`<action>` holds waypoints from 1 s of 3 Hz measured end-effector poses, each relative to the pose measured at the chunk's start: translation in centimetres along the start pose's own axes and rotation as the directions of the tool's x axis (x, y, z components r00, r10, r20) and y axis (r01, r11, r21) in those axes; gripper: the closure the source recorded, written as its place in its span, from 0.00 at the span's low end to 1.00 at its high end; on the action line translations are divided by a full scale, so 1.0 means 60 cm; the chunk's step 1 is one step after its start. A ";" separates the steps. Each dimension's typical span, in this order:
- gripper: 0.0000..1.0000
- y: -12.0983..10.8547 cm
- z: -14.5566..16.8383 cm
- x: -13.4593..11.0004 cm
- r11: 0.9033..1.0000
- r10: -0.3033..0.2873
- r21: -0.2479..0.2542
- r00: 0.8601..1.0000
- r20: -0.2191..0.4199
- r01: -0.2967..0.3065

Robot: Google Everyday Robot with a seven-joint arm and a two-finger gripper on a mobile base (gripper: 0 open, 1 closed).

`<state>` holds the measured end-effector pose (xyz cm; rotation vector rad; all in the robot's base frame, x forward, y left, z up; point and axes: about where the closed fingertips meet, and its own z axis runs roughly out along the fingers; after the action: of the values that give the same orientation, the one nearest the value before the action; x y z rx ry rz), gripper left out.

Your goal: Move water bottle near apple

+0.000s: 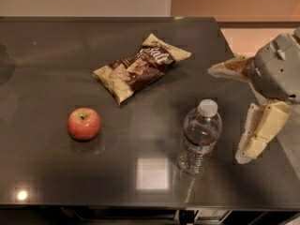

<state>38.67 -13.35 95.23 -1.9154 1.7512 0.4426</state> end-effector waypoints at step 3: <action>0.17 0.020 0.055 -0.022 0.995 -0.035 -0.091 0.996 0.085 0.043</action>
Offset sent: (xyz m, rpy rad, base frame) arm -0.0106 0.0286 -0.0309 0.0639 0.0742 0.1043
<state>37.64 -10.48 93.08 -1.9620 1.6636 0.5906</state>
